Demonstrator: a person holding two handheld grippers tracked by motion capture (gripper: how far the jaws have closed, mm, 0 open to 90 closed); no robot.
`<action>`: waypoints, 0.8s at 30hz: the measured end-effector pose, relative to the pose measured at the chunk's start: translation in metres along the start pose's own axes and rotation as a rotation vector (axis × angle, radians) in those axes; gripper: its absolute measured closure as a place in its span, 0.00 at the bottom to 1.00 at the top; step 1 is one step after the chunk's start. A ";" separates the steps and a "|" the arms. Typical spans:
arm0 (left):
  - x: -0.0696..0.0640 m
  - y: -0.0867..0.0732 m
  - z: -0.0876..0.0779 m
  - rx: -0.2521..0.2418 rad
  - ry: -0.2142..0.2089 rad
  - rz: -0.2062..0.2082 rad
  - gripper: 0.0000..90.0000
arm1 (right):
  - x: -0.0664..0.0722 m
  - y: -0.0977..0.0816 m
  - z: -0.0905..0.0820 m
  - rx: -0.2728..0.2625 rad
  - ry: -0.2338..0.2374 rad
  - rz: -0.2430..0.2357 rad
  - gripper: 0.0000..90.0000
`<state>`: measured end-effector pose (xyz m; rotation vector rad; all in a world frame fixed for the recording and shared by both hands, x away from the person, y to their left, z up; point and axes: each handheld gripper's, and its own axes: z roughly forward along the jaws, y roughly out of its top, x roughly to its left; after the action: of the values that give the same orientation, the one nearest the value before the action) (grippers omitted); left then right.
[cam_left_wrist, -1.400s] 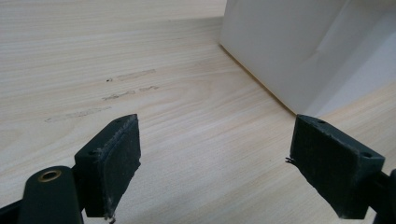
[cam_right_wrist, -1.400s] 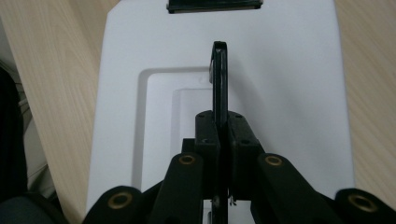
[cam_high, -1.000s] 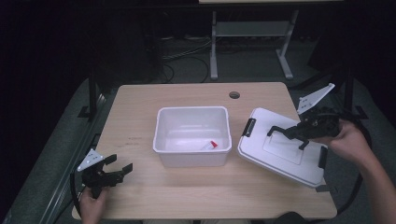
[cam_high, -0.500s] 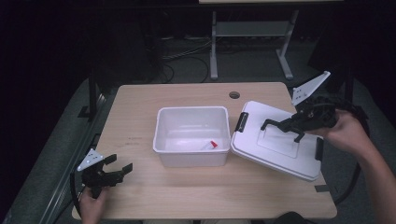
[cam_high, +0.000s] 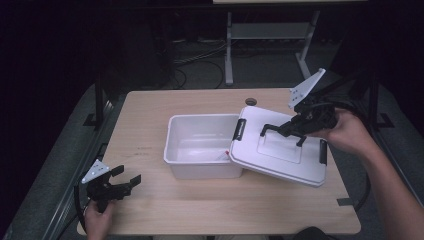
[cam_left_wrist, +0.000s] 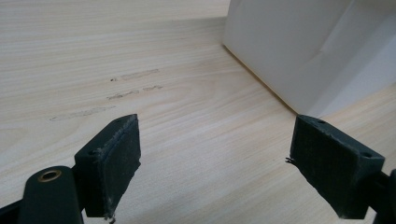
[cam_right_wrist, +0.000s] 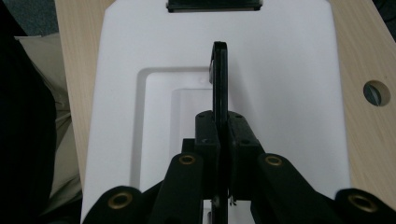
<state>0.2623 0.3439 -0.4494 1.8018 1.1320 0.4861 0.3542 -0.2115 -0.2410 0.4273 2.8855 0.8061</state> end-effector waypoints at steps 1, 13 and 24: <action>0.000 0.000 0.000 0.000 0.000 -0.001 0.17 | 0.000 0.004 0.001 -0.001 0.007 0.000 0.94; 0.000 0.000 0.000 0.003 0.000 0.000 0.17 | 0.001 0.037 0.016 0.004 0.030 -0.060 0.94; 0.000 0.000 0.001 0.008 -0.004 0.005 0.17 | 0.002 0.056 0.024 0.008 0.039 -0.088 0.94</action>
<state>0.2628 0.3438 -0.4497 1.8117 1.1289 0.4816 0.3703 -0.1531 -0.2325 0.2865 2.9212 0.7977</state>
